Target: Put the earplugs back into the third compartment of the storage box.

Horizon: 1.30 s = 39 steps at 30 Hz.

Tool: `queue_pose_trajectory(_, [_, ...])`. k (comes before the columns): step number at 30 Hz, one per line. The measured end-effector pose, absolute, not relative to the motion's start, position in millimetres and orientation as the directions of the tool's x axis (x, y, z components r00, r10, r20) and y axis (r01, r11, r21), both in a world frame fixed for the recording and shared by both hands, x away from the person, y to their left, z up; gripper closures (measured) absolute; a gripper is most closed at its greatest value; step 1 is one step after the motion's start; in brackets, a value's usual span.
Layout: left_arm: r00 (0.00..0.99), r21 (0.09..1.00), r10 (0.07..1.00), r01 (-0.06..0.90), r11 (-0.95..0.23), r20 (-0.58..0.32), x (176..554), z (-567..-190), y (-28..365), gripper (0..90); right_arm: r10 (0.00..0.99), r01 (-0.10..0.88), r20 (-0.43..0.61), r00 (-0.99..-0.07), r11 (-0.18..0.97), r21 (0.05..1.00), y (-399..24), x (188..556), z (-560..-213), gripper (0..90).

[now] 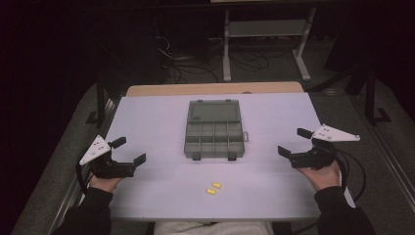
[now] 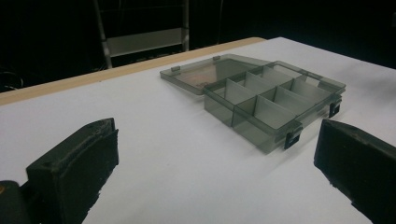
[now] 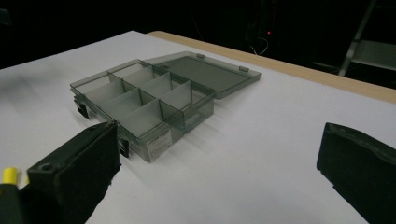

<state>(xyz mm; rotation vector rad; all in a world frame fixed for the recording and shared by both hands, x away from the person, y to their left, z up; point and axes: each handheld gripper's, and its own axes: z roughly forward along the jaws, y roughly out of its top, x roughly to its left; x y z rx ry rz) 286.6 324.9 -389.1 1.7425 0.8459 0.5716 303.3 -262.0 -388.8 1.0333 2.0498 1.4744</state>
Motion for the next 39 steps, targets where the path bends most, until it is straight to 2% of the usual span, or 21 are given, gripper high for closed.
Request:
queue_pose_trajectory(25, [0.644, 0.942, 0.765, 0.273, -0.196, -0.027, 284.0, -389.6, 321.9, 0.0, 0.73, 0.378, 0.101, -0.676, 0.226, 0.898, -245.3, 301.5, -381.1, 0.0])
queue_pose_trajectory(39, [0.642, 0.941, 0.766, 0.269, -0.205, -0.017, 282.9, -389.5, 320.9, 0.0, 0.655, 0.37, 0.037, -0.755, 0.378, 0.849, -212.1, 305.4, -354.1, 0.0])
